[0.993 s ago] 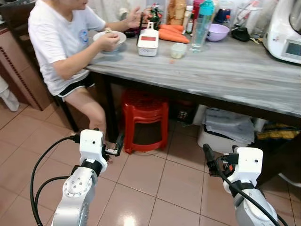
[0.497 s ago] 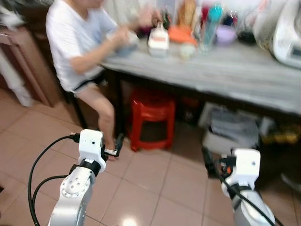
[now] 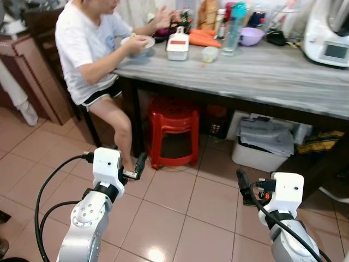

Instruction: Setting the table

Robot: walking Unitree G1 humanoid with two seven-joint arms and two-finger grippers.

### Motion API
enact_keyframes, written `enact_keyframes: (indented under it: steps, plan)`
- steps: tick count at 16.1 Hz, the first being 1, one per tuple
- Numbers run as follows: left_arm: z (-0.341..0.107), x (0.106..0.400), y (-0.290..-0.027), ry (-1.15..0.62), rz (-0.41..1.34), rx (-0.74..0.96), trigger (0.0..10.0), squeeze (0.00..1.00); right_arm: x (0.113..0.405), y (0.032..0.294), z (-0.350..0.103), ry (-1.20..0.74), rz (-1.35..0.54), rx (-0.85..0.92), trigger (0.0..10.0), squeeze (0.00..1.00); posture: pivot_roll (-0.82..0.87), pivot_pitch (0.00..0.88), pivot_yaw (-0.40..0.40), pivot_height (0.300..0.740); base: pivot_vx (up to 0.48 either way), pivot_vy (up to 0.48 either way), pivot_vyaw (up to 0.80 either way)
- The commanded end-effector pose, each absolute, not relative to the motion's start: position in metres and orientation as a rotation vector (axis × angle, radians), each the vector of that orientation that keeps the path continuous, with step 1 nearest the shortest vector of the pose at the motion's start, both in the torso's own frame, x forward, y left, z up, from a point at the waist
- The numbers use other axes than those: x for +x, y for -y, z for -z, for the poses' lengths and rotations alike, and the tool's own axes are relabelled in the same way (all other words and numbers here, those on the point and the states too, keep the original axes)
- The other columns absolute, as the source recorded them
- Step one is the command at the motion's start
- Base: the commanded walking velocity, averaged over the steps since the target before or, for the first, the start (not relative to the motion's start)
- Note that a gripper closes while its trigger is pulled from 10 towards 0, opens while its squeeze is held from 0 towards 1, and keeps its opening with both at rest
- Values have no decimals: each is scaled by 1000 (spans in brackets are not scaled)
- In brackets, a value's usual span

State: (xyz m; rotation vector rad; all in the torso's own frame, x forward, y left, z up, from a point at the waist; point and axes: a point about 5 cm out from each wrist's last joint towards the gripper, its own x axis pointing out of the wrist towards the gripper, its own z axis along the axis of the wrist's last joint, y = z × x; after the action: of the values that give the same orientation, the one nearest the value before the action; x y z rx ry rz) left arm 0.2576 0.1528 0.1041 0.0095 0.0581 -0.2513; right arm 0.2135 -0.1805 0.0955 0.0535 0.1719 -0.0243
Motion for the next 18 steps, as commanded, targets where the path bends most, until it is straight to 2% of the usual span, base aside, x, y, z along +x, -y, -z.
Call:
enact_keyframes:
  steps: [1,11,18]
  plan:
    - [-103,257,-151,-65,267,13,10000,0,215,182,-97,-164,29,50,10000,0,-35,69,-7,740,0,-480,0]
    - [-103,256,-146,-64,289,0,10000,0,214,184,-100,-153,33,46,10000,0,-41,69,-5,740,0,-480,-618]
    - [-105,259,-140,-52,295,-7,10000,0,217,186,-106,-117,25,33,10000,0,-44,55,-5,740,0,-454,0]
